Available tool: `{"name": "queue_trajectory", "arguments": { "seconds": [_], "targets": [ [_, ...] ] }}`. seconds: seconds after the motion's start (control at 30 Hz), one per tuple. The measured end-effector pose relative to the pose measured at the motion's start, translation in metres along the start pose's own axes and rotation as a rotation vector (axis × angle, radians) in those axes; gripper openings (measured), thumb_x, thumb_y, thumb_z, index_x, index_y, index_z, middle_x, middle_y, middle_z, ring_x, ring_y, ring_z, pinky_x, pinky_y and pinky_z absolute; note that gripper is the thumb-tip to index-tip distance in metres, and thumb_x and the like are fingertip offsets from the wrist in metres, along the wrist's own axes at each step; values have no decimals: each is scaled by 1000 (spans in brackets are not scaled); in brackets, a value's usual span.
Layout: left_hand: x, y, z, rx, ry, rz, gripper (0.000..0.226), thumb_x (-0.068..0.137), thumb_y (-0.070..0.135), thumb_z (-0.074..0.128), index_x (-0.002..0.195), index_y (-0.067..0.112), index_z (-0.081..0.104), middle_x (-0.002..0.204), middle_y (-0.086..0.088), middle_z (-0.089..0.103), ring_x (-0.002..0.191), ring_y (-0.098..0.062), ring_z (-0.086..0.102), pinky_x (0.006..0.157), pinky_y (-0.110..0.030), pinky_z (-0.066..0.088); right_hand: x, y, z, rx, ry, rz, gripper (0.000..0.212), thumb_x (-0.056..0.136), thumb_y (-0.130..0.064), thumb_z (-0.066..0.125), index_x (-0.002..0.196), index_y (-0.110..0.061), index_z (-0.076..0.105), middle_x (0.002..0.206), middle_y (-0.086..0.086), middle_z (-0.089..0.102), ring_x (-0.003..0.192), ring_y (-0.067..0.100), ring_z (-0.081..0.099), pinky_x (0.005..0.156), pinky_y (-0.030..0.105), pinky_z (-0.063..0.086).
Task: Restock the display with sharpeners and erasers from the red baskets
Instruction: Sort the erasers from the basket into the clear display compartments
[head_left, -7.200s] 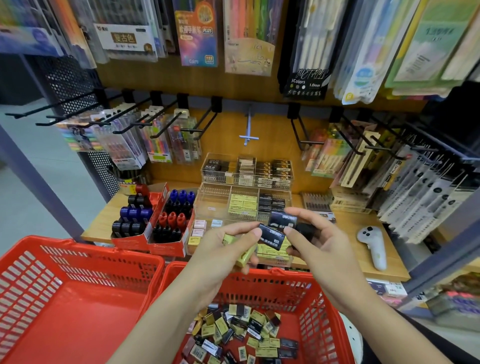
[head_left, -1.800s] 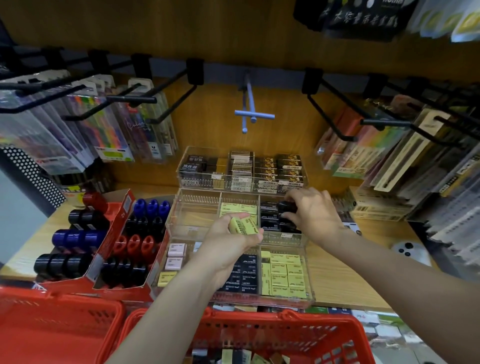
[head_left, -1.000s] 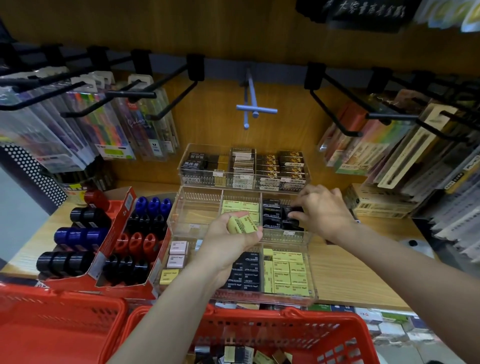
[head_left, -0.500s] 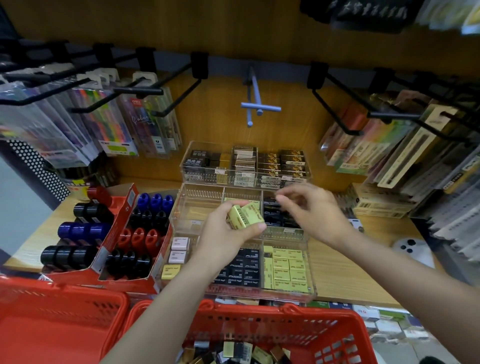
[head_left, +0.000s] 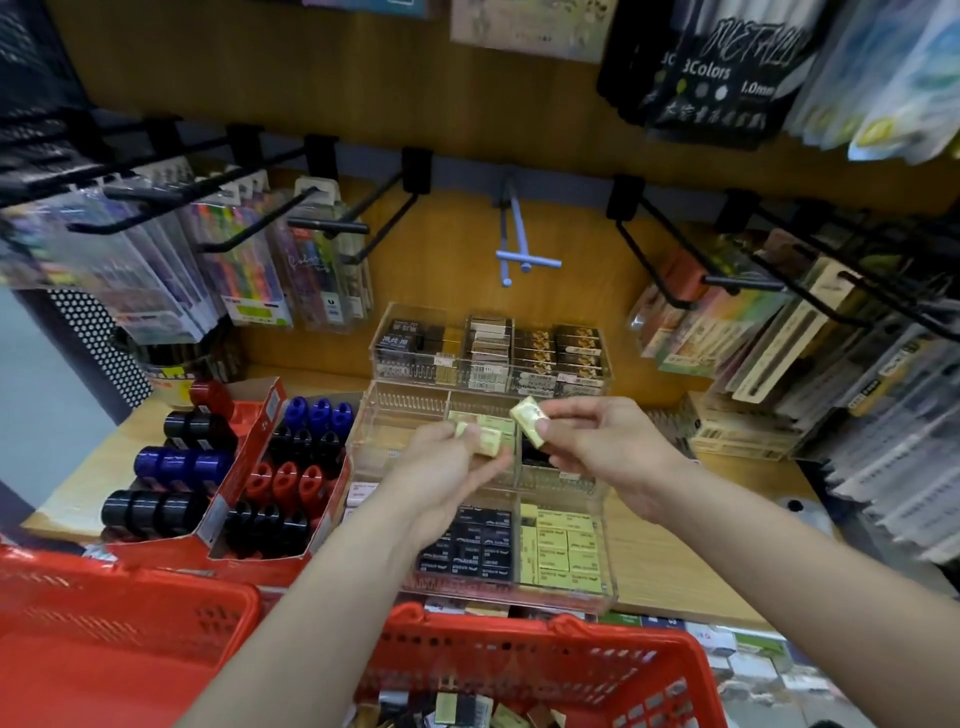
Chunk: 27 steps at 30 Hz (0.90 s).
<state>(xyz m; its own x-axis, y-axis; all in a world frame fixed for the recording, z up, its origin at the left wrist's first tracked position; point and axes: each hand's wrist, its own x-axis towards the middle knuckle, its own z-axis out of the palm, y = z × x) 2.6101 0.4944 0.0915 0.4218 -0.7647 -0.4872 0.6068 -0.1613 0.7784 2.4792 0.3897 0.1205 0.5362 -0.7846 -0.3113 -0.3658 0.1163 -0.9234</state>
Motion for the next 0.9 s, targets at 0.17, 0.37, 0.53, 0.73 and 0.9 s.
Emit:
{"name": "queue_trajectory", "arguments": {
  "seconds": [0.17,0.37,0.53,0.73,0.9],
  "targets": [
    [23,13,-29,521,325,296,12,90,19,69,99,27,69,107,5,70,104,-16,64,97,-39,52,35,-3,5,-529,154,-162,13,91,-21,69,100,-30,67,86,-13,67,83,2,62,61,13,47],
    [64,24,-24,905,282,437,15,86,23,74,95,31,66,91,11,68,90,-11,65,83,-37,57,76,1,38,-864,57,-255,19,93,-19,65,111,-22,64,106,2,64,98,20,61,90,35,53],
    [87,20,-15,1145,313,464,18,84,29,75,91,32,59,97,8,67,90,-10,61,73,-26,48,88,17,41,-1303,100,-447,25,93,-28,61,118,-22,59,111,6,65,110,27,53,97,41,38],
    [95,13,-14,1289,440,513,19,86,39,70,101,28,66,109,1,43,119,-21,37,96,-35,35,84,26,40,-1443,147,-544,40,91,-45,61,118,-16,66,130,6,49,124,27,42,103,42,32],
    [98,10,-8,969,446,381,14,91,36,67,80,29,61,93,5,62,86,-12,56,74,-29,44,85,19,49,-1472,172,-429,29,88,-28,70,114,-15,67,127,9,55,126,29,43,107,44,33]
  ]
}}
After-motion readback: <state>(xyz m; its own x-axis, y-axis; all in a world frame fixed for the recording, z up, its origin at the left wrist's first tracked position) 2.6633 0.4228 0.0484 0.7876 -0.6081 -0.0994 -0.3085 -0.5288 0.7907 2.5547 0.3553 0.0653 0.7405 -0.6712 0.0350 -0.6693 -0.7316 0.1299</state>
